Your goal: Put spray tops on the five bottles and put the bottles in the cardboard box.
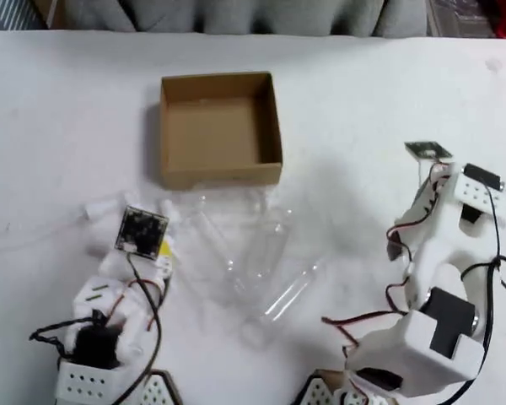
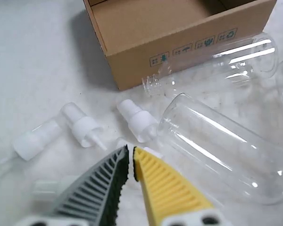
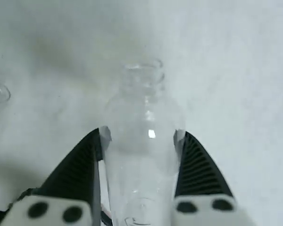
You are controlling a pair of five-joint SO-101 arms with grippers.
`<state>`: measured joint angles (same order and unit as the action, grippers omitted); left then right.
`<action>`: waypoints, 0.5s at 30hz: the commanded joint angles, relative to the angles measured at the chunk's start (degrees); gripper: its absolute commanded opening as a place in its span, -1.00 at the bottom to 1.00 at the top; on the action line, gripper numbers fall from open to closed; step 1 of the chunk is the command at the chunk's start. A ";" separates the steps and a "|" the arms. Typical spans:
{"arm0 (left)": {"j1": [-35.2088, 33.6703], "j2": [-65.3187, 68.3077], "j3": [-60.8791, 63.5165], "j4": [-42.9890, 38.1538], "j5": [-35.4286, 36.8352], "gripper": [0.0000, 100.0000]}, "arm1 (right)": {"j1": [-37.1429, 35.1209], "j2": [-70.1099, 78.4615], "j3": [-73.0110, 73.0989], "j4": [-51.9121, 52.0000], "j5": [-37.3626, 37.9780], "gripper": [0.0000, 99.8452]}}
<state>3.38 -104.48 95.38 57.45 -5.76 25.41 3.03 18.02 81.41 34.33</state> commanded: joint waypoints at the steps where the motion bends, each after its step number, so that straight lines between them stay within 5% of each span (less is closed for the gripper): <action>1: -0.04 -0.66 -0.18 -0.18 -0.53 -0.96 | 0.57 -4.70 -0.09 1.71 -2.37 -0.97; 7: -0.04 -0.66 -0.18 -0.18 -0.53 -0.96 | 3.56 -17.98 9.85 -0.22 -2.37 -0.97; 12: -0.04 -0.66 -0.18 0.09 -0.53 -0.96 | 9.10 -20.35 18.73 -12.35 -1.85 -0.94; 15: -0.04 -0.66 -0.18 0.18 -0.53 -0.96 | 10.42 -17.63 19.96 -16.31 -1.85 -0.76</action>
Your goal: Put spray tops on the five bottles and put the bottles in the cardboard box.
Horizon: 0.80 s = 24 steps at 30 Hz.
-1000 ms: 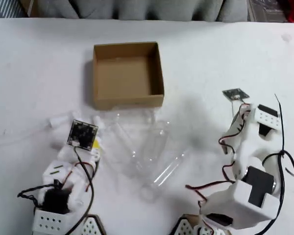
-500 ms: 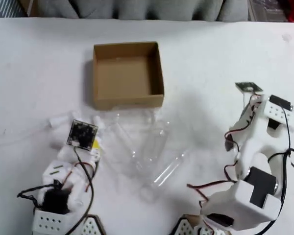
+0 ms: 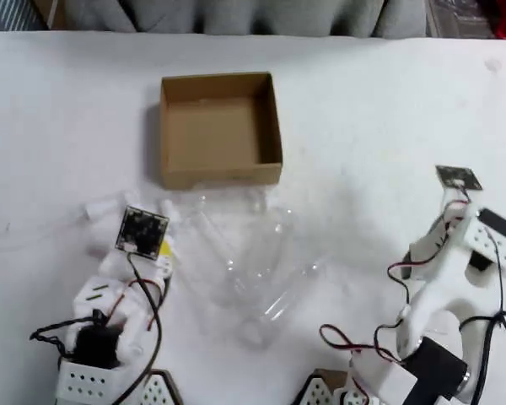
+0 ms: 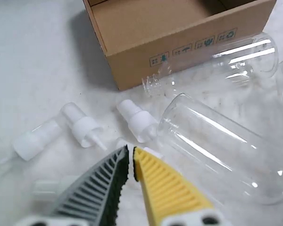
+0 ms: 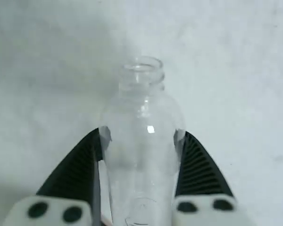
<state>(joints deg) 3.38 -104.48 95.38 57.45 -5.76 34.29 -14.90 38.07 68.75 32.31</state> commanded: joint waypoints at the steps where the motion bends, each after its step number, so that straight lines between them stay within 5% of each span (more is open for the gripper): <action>1: -0.04 -0.66 -0.18 0.18 -0.53 -0.96 | 1.54 1.45 -0.26 -3.65 0.18 -0.66; 4: -0.13 -0.66 -0.18 0.18 -0.53 -0.96 | 1.10 3.91 -1.93 -3.47 0.26 -0.48; 10: -0.40 -0.66 -0.18 0.18 -0.53 -0.96 | 1.54 6.90 -8.88 -0.48 0.18 -0.61; 24: -0.40 -0.66 -0.18 0.18 -0.53 -0.96 | 1.01 14.64 -10.99 0.13 -0.35 -0.57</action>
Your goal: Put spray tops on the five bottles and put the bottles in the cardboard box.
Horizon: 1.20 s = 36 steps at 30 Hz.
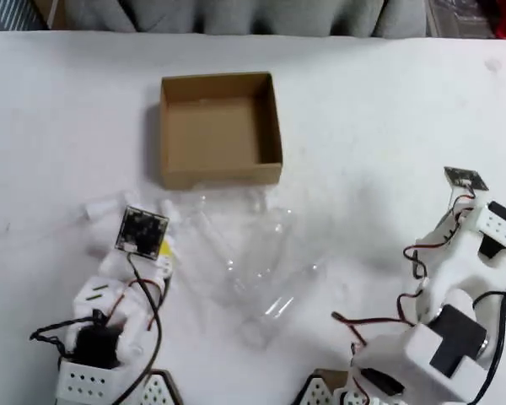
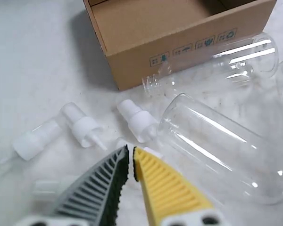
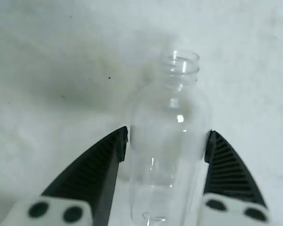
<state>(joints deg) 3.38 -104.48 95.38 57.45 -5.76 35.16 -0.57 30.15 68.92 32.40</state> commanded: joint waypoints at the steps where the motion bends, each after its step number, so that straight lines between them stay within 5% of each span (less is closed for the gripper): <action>1: -0.31 -0.66 -0.18 0.18 -0.53 -0.96 | -0.04 0.31 -3.08 -0.75 -0.44 -0.57; 23: -0.31 -0.66 -0.18 0.18 -0.53 -0.96 | -4.26 0.75 -6.07 -2.77 0.09 -0.56; 28: -0.40 -0.66 -0.18 0.18 -0.53 -0.96 | -6.02 0.75 -6.15 -2.86 0.18 -0.39; 36: -0.40 -0.66 -0.18 0.18 -0.53 -0.96 | -5.93 0.84 -7.38 -3.56 2.46 -0.50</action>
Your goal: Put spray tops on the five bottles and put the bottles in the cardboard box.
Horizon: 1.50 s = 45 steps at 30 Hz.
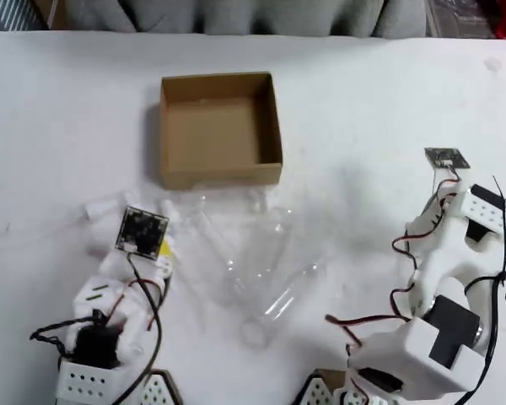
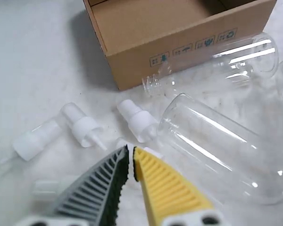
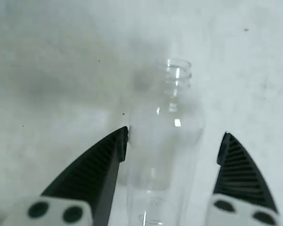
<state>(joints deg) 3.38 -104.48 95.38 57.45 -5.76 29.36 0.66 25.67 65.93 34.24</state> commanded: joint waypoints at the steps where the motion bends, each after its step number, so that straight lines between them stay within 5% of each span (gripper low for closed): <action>1: -0.40 -0.66 -0.18 0.18 -0.53 -0.96 | -0.13 -0.40 -2.81 -0.57 0.62 -0.50; 12: -0.40 -0.66 -0.18 0.18 -0.53 -0.96 | 0.04 7.16 -6.15 -3.38 0.09 -0.54; 18: -0.22 -0.66 -0.18 0.18 -0.53 -0.96 | 1.19 5.14 -7.56 -1.19 0.09 -0.99; 21: -0.13 -0.66 -0.18 0.18 -0.53 -0.96 | 0.31 2.86 -7.47 5.05 -2.29 -0.93; 25: -0.04 -0.66 -0.18 -0.09 -0.53 -0.96 | -6.64 0.66 -7.47 11.30 -14.68 -0.96; 30: -0.04 -0.66 -0.26 0.26 -0.53 -0.96 | -14.02 3.03 -5.45 2.86 -24.79 -0.97; 37: -0.92 -0.66 -0.79 1.05 -0.53 -0.96 | -11.12 8.22 -2.90 -5.76 -22.68 -0.97; 45: -11.12 -0.57 -6.95 1.32 0.09 -0.96 | -12.18 10.51 -3.60 -5.76 -22.42 -0.97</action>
<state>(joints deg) -5.49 -104.48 93.10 58.15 -5.76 17.23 10.07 23.21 61.27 11.38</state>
